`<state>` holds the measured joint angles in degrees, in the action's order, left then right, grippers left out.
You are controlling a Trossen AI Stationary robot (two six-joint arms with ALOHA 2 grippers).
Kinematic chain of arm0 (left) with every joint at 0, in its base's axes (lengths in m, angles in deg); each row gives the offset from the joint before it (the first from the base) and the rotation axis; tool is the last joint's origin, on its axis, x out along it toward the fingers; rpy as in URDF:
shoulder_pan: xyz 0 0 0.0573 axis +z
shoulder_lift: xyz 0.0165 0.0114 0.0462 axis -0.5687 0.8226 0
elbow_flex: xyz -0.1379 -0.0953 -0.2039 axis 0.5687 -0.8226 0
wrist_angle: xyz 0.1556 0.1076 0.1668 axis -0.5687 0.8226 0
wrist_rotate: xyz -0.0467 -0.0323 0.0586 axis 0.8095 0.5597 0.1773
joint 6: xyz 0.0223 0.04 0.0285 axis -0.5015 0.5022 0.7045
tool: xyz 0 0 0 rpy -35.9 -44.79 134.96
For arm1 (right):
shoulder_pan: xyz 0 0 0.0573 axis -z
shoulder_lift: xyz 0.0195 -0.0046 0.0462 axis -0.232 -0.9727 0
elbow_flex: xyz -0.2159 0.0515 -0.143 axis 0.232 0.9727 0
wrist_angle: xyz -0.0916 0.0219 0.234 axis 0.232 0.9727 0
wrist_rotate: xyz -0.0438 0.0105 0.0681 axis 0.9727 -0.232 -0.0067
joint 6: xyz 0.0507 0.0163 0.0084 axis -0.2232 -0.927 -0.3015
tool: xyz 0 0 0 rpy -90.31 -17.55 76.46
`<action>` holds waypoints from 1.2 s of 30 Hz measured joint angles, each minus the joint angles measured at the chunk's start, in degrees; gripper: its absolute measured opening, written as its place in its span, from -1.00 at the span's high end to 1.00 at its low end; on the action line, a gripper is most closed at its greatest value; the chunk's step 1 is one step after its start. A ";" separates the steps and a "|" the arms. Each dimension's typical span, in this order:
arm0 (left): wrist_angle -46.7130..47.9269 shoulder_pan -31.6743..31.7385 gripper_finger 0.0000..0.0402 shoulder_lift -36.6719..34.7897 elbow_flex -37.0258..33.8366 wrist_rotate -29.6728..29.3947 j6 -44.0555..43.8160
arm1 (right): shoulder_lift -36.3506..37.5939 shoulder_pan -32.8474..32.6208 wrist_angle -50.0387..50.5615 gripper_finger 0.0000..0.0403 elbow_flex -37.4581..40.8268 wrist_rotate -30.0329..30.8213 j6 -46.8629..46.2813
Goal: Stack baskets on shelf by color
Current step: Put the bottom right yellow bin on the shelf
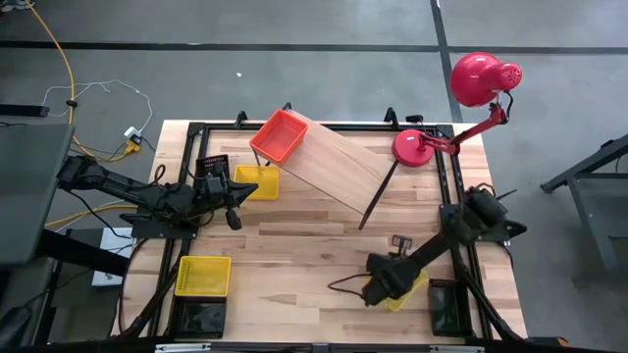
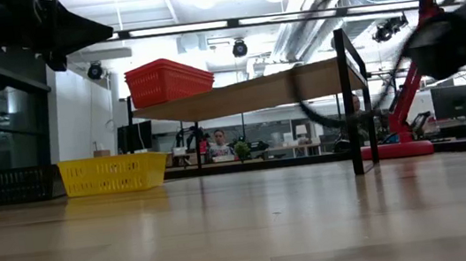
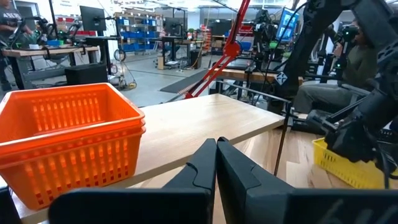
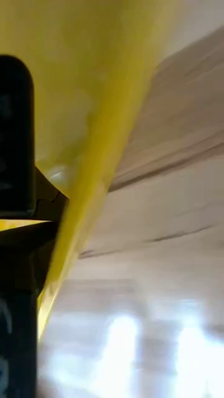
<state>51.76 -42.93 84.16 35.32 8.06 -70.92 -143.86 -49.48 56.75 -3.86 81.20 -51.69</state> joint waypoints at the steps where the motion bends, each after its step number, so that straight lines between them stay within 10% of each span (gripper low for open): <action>1: 0.00 -0.02 1.00 -0.01 0.01 0.00 0.00 | 0.00 0.53 -1.84 1.00 0.00 0.41 0.90; 18: 0.20 -0.02 1.00 -0.01 0.02 0.00 0.00 | 7.30 -0.91 8.66 1.00 -6.88 4.64 -7.59; 36: 0.17 -0.02 1.00 -0.01 0.01 0.00 0.57 | 29.43 -1.54 -13.24 0.79 16.53 4.58 -18.11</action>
<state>51.93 -42.95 84.15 35.33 8.06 -70.35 -114.43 -51.02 43.52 12.67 85.77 -69.80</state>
